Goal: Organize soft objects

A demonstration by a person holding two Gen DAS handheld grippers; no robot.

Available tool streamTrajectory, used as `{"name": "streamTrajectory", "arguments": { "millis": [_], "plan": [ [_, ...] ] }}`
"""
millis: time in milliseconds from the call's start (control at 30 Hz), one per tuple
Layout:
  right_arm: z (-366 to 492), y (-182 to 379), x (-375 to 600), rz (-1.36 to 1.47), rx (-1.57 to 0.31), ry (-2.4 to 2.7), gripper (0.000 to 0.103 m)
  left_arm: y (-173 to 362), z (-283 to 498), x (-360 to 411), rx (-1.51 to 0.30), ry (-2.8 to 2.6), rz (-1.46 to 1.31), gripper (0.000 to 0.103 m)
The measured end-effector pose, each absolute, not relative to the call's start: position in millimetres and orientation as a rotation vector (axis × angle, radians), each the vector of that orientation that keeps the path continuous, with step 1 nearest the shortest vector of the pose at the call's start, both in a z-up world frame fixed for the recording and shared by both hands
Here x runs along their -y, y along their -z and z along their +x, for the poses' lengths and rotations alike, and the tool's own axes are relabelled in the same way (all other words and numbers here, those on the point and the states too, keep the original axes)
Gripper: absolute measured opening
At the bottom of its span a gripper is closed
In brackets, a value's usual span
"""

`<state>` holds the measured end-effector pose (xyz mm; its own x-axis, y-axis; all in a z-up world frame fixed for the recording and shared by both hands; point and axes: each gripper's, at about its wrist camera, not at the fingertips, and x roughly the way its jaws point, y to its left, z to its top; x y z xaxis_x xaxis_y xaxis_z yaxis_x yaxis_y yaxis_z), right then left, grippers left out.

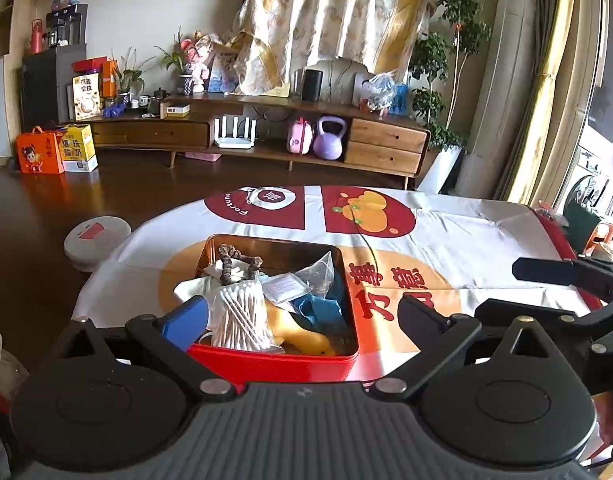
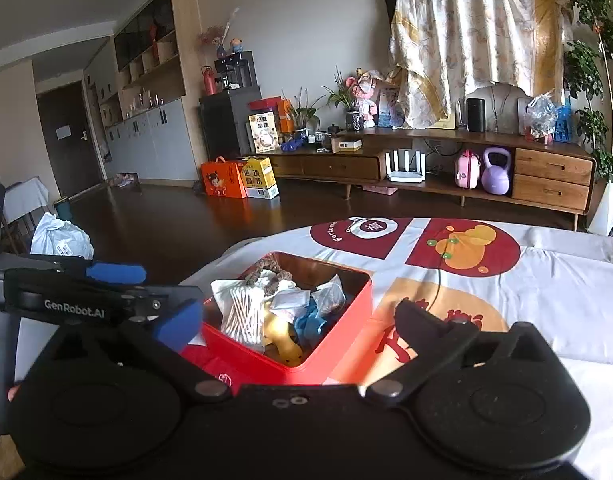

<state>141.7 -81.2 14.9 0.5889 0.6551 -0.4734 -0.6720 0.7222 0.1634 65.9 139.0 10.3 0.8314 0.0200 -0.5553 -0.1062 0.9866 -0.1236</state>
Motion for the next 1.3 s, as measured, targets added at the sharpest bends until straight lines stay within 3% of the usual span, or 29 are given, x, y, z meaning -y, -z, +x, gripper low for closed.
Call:
{"name": "streamTrajectory", "arguments": {
  "millis": [1300],
  "plan": [
    [103, -18, 97, -0.005, -0.502, -0.699, 0.103, -14, 21, -111, -0.54, -0.094, -0.145, 0.103]
  ]
}}
